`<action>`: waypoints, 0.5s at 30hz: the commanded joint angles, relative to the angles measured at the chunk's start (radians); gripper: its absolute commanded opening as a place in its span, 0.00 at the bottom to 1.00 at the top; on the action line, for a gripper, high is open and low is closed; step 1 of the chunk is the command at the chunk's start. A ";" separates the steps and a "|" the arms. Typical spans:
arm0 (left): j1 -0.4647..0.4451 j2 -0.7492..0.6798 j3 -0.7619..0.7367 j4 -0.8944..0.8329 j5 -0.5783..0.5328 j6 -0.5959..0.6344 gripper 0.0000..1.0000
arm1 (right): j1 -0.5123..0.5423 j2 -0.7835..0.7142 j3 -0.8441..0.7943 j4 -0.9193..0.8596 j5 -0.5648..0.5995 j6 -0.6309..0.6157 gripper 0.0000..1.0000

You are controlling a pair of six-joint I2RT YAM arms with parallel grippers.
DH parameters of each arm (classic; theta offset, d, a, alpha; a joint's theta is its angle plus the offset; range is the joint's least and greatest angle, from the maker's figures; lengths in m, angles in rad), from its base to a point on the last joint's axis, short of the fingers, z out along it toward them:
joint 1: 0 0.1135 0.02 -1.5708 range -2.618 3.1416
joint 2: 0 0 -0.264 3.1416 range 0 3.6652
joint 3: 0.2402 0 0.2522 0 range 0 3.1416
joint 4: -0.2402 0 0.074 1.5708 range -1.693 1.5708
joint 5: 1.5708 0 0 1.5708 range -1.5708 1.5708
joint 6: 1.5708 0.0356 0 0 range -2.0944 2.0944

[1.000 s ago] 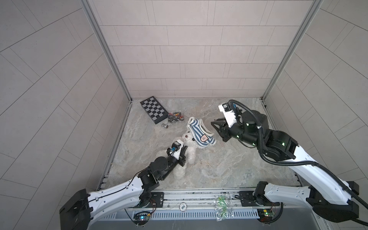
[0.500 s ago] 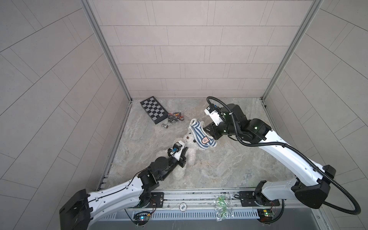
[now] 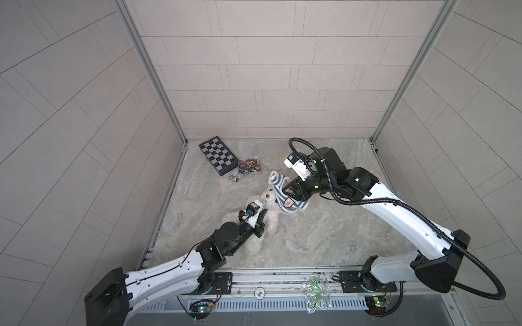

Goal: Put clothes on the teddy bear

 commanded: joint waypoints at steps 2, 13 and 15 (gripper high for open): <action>-0.006 -0.009 0.017 0.069 0.014 0.015 0.00 | -0.034 -0.001 -0.043 0.044 -0.050 0.038 0.39; -0.006 0.006 0.030 0.059 0.013 0.030 0.00 | -0.064 0.014 -0.110 0.162 -0.172 0.129 0.41; -0.006 0.015 0.034 0.061 0.011 0.032 0.00 | -0.052 0.023 -0.103 0.156 -0.202 0.122 0.41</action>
